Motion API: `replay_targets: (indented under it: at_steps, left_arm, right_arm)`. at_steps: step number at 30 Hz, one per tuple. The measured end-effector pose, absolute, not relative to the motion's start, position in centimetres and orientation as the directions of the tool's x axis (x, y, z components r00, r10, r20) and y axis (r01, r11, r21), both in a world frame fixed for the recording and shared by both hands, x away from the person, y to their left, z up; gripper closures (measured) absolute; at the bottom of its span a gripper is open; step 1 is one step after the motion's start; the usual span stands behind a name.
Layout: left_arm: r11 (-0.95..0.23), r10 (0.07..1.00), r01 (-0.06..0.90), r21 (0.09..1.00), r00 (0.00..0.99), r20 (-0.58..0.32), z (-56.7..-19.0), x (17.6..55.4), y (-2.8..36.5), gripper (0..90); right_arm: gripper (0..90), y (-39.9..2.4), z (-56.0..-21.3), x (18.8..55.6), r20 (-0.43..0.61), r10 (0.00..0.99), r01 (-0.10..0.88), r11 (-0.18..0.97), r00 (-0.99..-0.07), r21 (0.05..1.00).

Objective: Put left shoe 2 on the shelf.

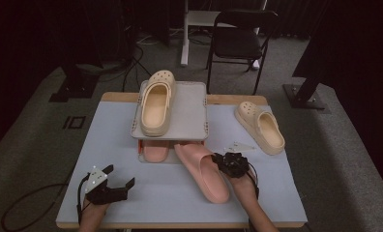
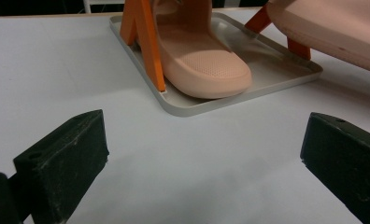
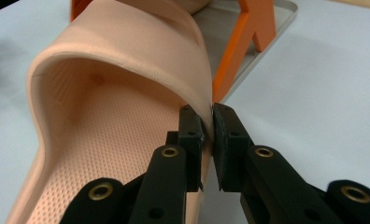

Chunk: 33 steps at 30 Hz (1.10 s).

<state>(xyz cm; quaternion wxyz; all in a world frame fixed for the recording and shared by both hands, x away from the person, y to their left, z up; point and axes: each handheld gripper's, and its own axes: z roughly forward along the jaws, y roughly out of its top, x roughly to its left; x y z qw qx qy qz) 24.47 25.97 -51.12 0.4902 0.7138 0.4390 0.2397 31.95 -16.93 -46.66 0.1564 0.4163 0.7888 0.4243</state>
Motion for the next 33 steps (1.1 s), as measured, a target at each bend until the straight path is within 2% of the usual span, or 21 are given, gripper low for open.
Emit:
replay_targets:
  at_steps: [7,13,18,29,33]
  left_arm:
    - [-0.132,0.857,0.385,0.914,0.508,-0.09,-51.0,24.7,25.8,0.9]
    - [-0.138,0.85,0.382,0.914,0.519,-0.088,-51.0,25.0,25.6,0.8]
    - [-0.144,0.845,0.381,0.913,0.527,-0.087,-51.0,25.2,25.5,0.9]
    - [-0.146,0.843,0.379,0.914,0.531,-0.086,-51.0,25.3,25.4,0.9]
    - [-0.146,0.845,0.381,0.913,0.528,-0.086,-51.0,25.3,25.3,0.9]
  right_arm:
    - [81.7,-15.1,-46.8,32.6,0.155,0.842,0.575,0.207,-0.516,0.792]
    - [80.0,-13.6,-47.4,32.5,0.153,0.869,0.601,0.189,-0.471,0.776]
    - [75.3,-12.5,-47.7,32.0,0.126,0.867,0.591,0.215,-0.481,0.777]
    - [53.0,-12.6,-48.2,30.8,0.158,0.829,0.596,0.239,-0.536,0.767]
    - [53.6,-13.4,-48.9,30.4,0.145,0.83,0.603,0.259,-0.538,0.754]
